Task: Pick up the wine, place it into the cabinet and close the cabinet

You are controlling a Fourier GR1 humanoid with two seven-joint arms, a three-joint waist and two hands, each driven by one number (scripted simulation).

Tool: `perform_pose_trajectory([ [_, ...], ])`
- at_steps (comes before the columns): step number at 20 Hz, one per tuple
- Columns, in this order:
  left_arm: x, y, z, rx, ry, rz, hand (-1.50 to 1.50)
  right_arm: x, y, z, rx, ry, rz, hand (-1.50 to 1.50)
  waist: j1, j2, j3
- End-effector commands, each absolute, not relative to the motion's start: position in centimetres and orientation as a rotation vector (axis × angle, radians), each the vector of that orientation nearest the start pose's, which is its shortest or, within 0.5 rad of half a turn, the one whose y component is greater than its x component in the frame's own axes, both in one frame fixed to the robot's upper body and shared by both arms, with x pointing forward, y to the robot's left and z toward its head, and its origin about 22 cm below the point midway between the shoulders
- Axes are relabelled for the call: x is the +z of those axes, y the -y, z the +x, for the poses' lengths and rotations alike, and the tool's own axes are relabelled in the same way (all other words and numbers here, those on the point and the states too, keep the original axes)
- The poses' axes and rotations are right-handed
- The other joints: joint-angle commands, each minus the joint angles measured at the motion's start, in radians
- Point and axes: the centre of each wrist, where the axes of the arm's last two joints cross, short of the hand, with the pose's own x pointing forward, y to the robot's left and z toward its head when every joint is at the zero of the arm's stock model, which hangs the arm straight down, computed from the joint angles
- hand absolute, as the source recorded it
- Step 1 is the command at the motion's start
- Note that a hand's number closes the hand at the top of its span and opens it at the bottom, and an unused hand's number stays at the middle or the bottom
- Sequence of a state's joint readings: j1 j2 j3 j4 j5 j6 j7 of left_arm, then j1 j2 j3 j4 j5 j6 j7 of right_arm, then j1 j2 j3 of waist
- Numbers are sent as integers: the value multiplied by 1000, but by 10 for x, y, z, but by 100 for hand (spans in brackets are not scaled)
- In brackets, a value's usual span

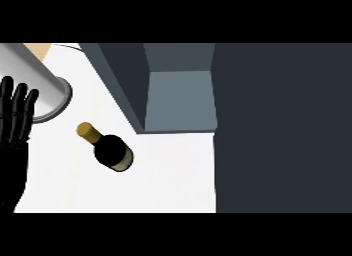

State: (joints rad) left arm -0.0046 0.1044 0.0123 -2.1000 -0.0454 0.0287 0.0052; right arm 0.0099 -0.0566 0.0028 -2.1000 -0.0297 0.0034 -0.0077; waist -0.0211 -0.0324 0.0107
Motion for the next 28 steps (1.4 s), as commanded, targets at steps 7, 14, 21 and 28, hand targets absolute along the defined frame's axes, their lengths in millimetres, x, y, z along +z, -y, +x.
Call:
perform_pose_trajectory([
  [7,106,-162,208,104,1916,-48,-150,118,229,171,234,1959,207,-150,-10,34,-13],
  [14,144,-111,182,171,1924,-145,-150,139,236,139,255,1925,224,-150,12,28,-10],
  [21,142,-76,190,166,1946,-134,-150,185,226,125,257,1934,229,-150,16,31,-11],
  [28,163,-59,173,204,1926,-139,-150,187,219,134,254,1928,231,-150,19,30,-10],
])
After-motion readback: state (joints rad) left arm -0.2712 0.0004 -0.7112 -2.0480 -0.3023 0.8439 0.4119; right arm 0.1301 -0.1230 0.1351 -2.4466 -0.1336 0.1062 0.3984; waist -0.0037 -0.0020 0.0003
